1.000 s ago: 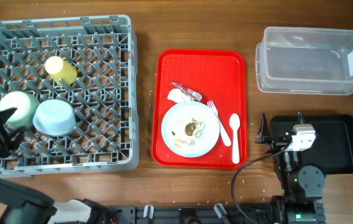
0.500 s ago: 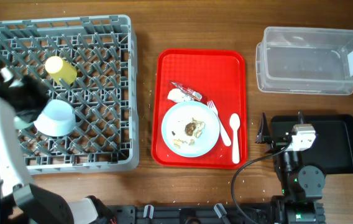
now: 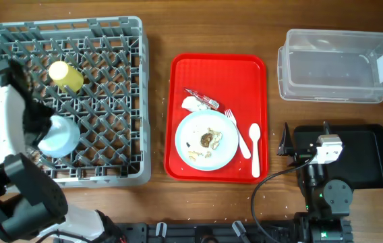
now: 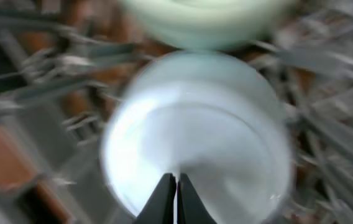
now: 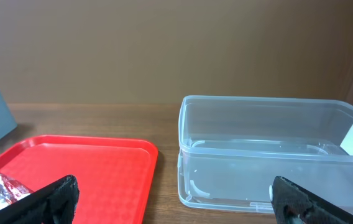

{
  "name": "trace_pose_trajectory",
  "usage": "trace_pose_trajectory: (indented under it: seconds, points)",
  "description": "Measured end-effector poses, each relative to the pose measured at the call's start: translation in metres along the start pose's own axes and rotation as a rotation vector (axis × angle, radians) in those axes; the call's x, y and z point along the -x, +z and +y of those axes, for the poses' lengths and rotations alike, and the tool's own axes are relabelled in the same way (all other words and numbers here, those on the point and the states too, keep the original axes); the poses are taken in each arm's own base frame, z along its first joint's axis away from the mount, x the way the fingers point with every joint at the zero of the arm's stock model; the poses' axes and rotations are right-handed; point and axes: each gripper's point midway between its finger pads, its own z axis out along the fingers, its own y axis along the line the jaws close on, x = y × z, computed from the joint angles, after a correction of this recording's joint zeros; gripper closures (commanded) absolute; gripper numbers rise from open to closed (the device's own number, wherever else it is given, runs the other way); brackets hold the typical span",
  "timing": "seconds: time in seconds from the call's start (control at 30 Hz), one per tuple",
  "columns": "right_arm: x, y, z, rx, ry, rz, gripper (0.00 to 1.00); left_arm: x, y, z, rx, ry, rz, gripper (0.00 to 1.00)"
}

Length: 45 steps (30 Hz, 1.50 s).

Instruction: Sort waste into correct bins and load items into the dishwasher rack

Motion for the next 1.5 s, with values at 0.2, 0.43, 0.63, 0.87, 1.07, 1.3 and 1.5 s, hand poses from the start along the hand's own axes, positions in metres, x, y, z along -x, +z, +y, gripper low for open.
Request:
trace_pose_trajectory:
  seconds: [0.2, 0.43, 0.63, 0.87, 1.07, 1.3, 1.5]
  points:
    - [0.000, 0.000, 0.000, 0.000, 0.000, 0.000, 0.00, 0.021, -0.033, 0.046, -0.081, -0.232, -0.065, 0.96]
    - [0.000, 0.000, 0.000, 0.000, 0.000, 0.000, 0.00, -0.069, -0.177, -0.078, -0.851, 0.322, -0.136, 0.04]
    - [0.000, 0.000, 0.000, 0.000, 0.000, 0.000, 0.00, -0.214, -0.192, -0.186, -0.977, 0.849, -0.088, 0.07]
    - [0.000, 0.000, 0.000, 0.000, 0.000, 0.000, 0.00, -0.311, -0.124, -0.248, -0.826, 1.061, -0.146, 0.18]
    - [0.000, 0.000, 0.000, 0.000, 0.000, 0.000, 0.00, -0.334, -0.109, -0.254, -0.796, 1.102, -0.161, 0.12]
    - [0.000, 0.000, 0.000, 0.000, 0.000, 0.000, 0.00, -0.283, -0.130, -0.257, -0.836, 0.983, -0.203, 0.06]
    - [0.008, 0.000, 0.000, 0.000, 0.003, -0.034, 0.00, -0.234, -0.164, -0.243, -0.916, 0.837, -0.208, 0.00]
